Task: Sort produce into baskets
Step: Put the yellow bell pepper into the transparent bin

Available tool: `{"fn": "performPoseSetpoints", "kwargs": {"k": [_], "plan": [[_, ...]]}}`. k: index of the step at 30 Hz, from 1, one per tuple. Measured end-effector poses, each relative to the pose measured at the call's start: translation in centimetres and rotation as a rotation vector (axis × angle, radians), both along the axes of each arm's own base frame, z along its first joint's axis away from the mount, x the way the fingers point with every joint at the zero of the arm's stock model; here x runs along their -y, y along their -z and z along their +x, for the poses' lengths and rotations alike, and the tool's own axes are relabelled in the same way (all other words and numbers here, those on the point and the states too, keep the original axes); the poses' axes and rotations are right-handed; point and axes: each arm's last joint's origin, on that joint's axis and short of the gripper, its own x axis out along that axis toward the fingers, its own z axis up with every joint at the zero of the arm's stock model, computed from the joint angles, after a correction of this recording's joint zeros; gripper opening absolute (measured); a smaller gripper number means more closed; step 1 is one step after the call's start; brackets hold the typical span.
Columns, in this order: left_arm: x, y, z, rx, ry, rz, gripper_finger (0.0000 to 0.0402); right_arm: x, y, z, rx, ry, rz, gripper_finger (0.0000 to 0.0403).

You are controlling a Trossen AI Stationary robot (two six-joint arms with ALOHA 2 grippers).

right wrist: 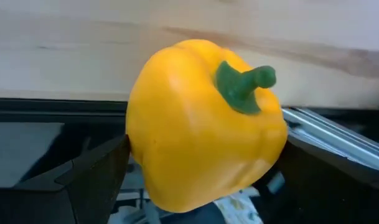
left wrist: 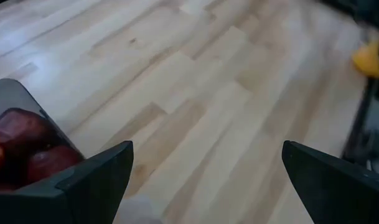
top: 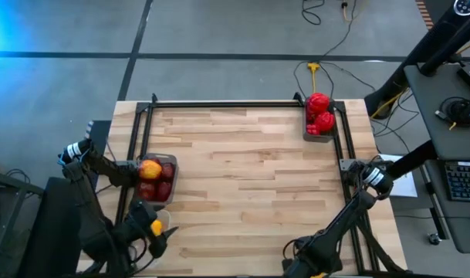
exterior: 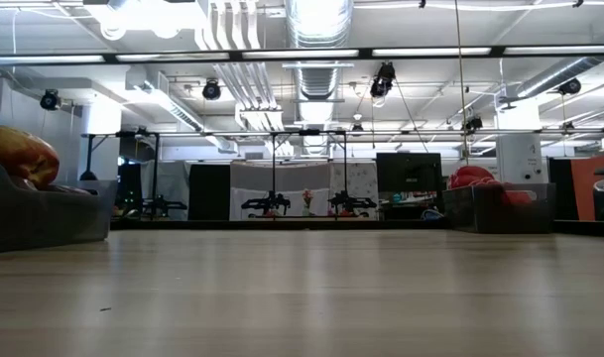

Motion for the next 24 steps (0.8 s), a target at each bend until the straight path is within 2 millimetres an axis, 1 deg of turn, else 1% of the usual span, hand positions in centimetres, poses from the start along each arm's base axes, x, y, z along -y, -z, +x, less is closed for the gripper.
{"fn": "performPoseSetpoints", "kwargs": {"k": [3, 5, 7, 10, 12, 15, 18, 21, 23, 24], "plan": [[0.4, -0.2, -0.7, -0.045, 0.079, 0.037, 0.0392, 0.6, -0.3, 1.2, 0.073, -0.008, -0.013, 0.0384], [0.4, 0.0, -1.1, -0.118, 0.116, 0.048, 0.0392, 1.2, -0.7, 2.4, 0.144, -0.034, -0.020, 0.0384], [0.5, 0.1, -1.7, -0.203, 0.140, 0.021, 0.0392, 1.9, -1.2, 3.8, 0.242, -0.084, -0.033, 0.0384], [1.3, 0.1, -2.8, -0.248, 0.188, -0.030, 0.0392, 3.1, -2.0, 6.1, 0.427, -0.190, -0.073, 0.0384], [1.9, 0.0, -3.4, -0.233, 0.228, -0.066, 0.0391, 3.9, -2.4, 7.7, 0.572, -0.324, -0.117, 0.0384], [2.3, -0.1, -3.9, -0.216, 0.248, -0.103, 0.0386, 5.3, -2.5, 9.6, 0.760, -0.617, -0.220, 0.0384], [2.1, -0.1, -3.9, -0.198, 0.207, -0.131, 0.0378, 6.8, -2.3, 11.1, 0.844, -0.850, -0.332, 0.0384], [1.4, 0.2, -3.4, -0.101, 0.105, -0.124, 0.0370, 7.9, -2.3, 12.4, 0.919, -1.072, -0.446, 0.0384], [1.0, 0.8, -3.0, -0.026, 0.048, -0.122, 0.0368, 8.7, -2.3, 13.4, 0.985, -1.166, -0.535, 0.0384], [0.8, 1.1, -2.6, -0.002, 0.025, -0.124, 0.0367, 9.2, -2.4, 13.8, 1.006, -1.184, -0.565, 0.0384]]}}
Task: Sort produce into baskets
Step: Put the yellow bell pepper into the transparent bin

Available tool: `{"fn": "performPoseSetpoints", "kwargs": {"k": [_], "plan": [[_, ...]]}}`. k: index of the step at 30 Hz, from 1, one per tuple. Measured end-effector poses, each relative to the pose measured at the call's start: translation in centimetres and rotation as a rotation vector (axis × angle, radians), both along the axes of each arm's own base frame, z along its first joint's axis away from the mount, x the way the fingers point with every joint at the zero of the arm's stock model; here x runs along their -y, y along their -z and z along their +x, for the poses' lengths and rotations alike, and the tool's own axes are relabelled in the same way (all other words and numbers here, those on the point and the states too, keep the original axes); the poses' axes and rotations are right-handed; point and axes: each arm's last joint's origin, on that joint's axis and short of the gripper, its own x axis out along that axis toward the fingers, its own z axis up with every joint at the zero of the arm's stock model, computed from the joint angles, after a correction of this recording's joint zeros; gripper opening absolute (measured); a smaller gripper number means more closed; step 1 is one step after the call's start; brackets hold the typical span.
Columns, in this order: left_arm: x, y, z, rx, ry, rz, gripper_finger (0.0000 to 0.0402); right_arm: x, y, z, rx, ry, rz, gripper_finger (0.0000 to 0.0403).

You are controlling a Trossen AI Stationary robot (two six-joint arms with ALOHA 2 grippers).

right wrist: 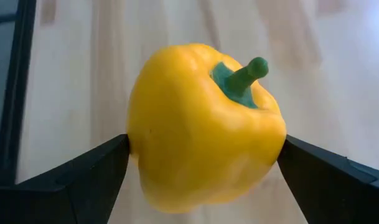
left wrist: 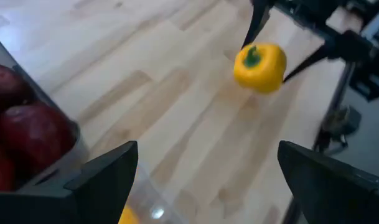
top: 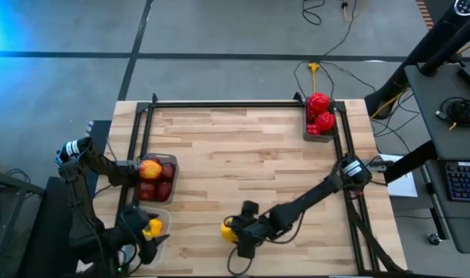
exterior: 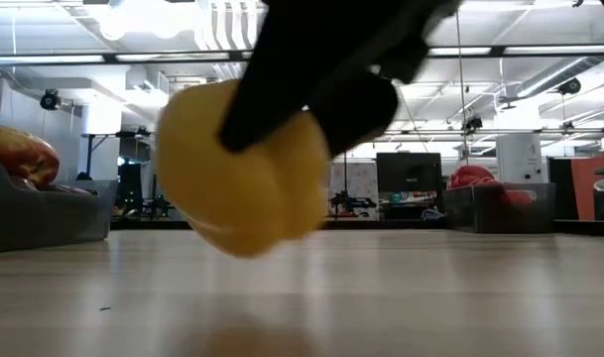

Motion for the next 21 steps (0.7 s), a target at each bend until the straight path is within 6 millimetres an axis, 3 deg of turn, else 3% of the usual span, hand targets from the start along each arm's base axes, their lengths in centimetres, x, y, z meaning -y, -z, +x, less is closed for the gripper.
{"fn": "performPoseSetpoints", "kwargs": {"k": [6, 12, 16, 21], "plan": [[-0.8, 1.9, 3.8, 0.037, -0.008, 0.022, 0.0367, 2.3, 0.9, 1.7, 0.061, -0.010, -0.154, 0.0384], [-2.6, 3.2, 8.6, -0.003, 0.044, 0.054, 0.0367, 2.1, 4.0, 3.5, 0.132, -0.186, -0.349, 0.0384], [-4.3, 4.0, 9.8, -0.094, 0.081, 0.097, 0.0367, 1.9, 5.6, 3.8, 0.131, -0.221, -0.387, 0.0384], [-4.6, 5.9, 10.9, -0.172, 0.264, 0.158, 0.0367, 1.8, 5.8, 3.8, 0.130, -0.186, -0.341, 0.0384]]}}
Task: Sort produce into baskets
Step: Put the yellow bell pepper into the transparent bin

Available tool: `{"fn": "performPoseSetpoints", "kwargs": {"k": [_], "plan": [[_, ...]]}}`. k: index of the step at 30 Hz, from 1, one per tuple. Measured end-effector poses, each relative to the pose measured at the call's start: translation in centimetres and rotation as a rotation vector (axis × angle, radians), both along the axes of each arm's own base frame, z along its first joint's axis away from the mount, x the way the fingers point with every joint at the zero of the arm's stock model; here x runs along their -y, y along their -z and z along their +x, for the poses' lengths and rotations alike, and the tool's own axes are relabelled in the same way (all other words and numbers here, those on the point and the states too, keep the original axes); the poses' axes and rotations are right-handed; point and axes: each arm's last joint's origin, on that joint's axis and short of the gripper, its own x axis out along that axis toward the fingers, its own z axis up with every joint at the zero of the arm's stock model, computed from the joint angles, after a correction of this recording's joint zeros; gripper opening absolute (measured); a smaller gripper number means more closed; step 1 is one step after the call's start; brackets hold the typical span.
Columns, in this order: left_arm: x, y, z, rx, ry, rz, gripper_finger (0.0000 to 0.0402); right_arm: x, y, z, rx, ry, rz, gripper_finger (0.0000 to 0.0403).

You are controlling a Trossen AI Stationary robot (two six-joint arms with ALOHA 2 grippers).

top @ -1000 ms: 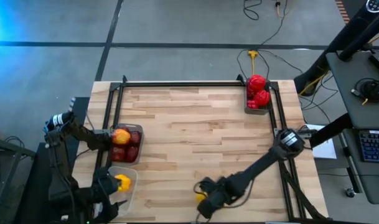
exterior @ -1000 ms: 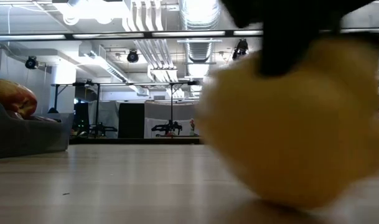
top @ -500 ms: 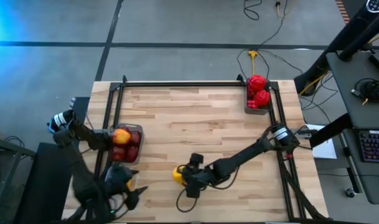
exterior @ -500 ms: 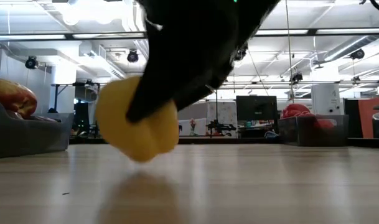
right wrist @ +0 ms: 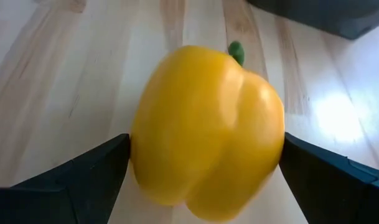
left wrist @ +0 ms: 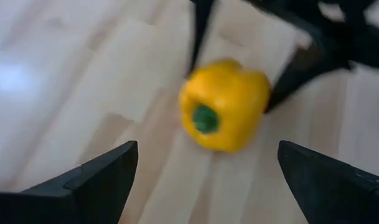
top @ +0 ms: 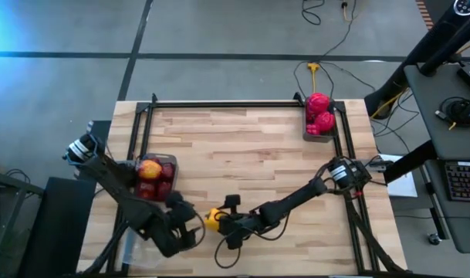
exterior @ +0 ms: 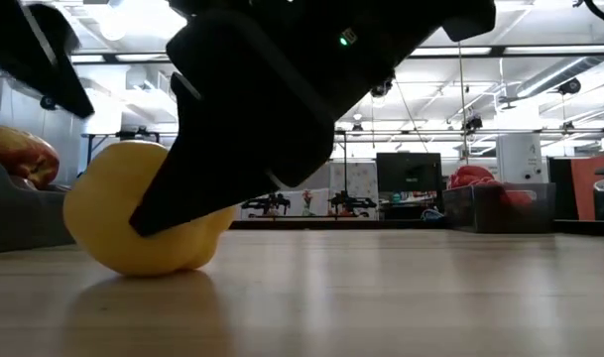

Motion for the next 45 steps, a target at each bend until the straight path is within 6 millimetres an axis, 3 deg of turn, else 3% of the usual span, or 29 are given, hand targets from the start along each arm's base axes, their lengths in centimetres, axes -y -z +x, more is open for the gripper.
{"fn": "performPoseSetpoints", "kwargs": {"k": [6, 13, 17, 28, 32, 36, 41, 45], "plan": [[-0.8, 2.6, 1.8, -0.018, 0.143, 0.002, 0.0367, -1.0, -0.1, -0.7, -0.024, -0.042, -0.005, 0.0384], [-0.5, 3.9, 5.4, 0.037, 0.508, 0.074, 0.0367, -2.0, 0.2, -1.4, -0.066, -0.089, 0.025, 0.0384], [-0.5, 5.8, 6.1, -0.013, 0.528, 0.066, 0.0367, -1.8, 0.2, -1.3, -0.062, -0.048, 0.049, 0.0384], [0.1, 8.7, 7.4, 0.012, 0.458, 0.115, 0.0364, -1.7, 0.0, -1.3, -0.062, -0.035, 0.082, 0.0384], [0.2, 9.2, 7.4, 0.008, 0.384, 0.074, 0.0344, -1.3, -1.8, -2.2, -0.112, -0.004, 0.089, 0.0384], [0.4, 8.4, 7.0, 0.003, 0.314, 0.056, 0.0311, -0.6, -5.6, -4.0, -0.164, 0.067, 0.117, 0.0384], [0.7, 6.2, 6.5, -0.143, 0.348, 0.131, 0.0303, 0.6, -10.3, -6.8, -0.227, 0.130, 0.120, 0.0384], [1.6, 3.0, 5.9, -0.267, 0.390, 0.213, 0.0303, 1.8, -14.2, -9.0, -0.193, 0.206, 0.153, 0.0384]]}}
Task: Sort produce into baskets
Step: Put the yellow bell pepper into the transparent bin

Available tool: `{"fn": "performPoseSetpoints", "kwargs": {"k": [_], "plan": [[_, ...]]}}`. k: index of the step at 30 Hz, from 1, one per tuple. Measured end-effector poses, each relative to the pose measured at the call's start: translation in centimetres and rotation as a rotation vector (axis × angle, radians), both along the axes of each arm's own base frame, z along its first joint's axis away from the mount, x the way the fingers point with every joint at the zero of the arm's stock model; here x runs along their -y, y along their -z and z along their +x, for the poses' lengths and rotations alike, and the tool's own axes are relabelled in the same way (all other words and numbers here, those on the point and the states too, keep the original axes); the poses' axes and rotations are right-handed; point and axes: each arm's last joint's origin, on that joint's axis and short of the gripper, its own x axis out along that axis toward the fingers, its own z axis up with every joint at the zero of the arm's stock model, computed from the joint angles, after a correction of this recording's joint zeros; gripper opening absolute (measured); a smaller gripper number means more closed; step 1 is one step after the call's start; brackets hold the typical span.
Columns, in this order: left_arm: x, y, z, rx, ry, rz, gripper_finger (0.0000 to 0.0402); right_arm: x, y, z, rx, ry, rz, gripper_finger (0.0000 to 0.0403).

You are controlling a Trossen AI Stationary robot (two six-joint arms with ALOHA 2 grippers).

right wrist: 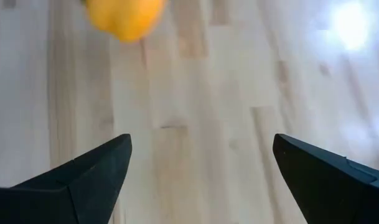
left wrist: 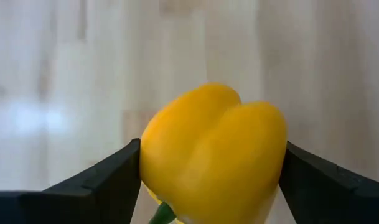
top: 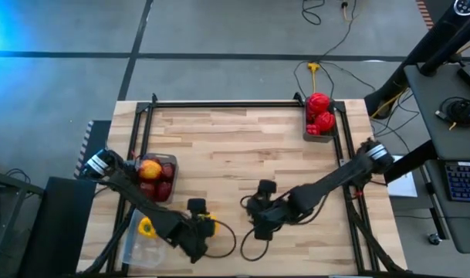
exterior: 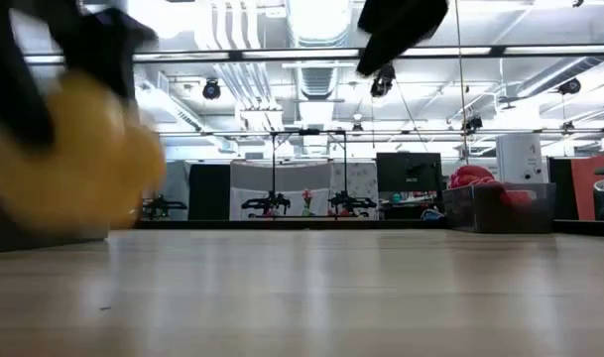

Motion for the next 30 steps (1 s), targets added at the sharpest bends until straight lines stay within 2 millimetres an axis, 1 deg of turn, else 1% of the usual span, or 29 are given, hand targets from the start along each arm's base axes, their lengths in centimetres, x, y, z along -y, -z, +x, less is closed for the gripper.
{"fn": "performPoseSetpoints", "kwargs": {"k": [2, 5, 7, 9, 11, 13, 16, 19, 23, 26, 28, 30], "plan": [[0.7, -2.5, -0.2, -0.005, 0.018, 0.017, 0.0303, 0.5, -1.3, -0.8, 0.022, 0.039, 0.002, 0.0384], [1.3, -5.1, -1.4, -0.097, 0.027, 0.045, 0.0303, 0.9, -2.7, -1.5, 0.059, 0.080, 0.014, 0.0384], [2.0, -6.9, -2.0, -0.151, 0.008, -0.026, 0.0303, 1.1, -3.4, -1.8, 0.079, 0.104, 0.037, 0.0384], [2.8, -8.7, -3.0, -0.225, -0.017, -0.122, 0.0303, 1.1, -3.4, -1.9, 0.077, 0.117, 0.057, 0.0384], [3.8, -9.6, -4.1, -0.303, -0.034, -0.212, 0.0303, 0.9, -3.3, -1.9, 0.070, 0.120, 0.070, 0.0384], [4.7, -9.7, -5.6, -0.402, -0.058, -0.236, 0.0303, 0.5, -3.0, -1.9, 0.064, 0.112, 0.068, 0.0384], [5.6, -9.6, -8.2, -0.525, -0.126, -0.226, 0.0303, -0.1, -2.3, -1.8, 0.047, 0.098, 0.057, 0.0384], [6.3, -8.3, -10.1, -0.570, -0.196, -0.197, 0.0303, -0.7, -1.4, -1.6, 0.029, 0.088, 0.047, 0.0384], [6.5, -4.8, -11.1, -0.626, -0.272, -0.207, 0.0303, -1.2, -0.8, -1.4, -0.001, 0.080, 0.094, 0.0384], [5.8, -2.4, -11.7, -0.672, -0.355, -0.173, 0.0304, -1.3, -0.7, -1.4, -0.018, 0.073, 0.119, 0.0384], [5.1, -1.4, -12.0, -0.689, -0.414, -0.131, 0.0309, -1.3, -0.7, -1.4, -0.015, 0.081, 0.125, 0.0384], [4.7, -0.7, -12.2, -0.698, -0.437, -0.109, 0.0323, -1.2, -0.9, -1.5, -0.010, 0.087, 0.131, 0.0384]]}}
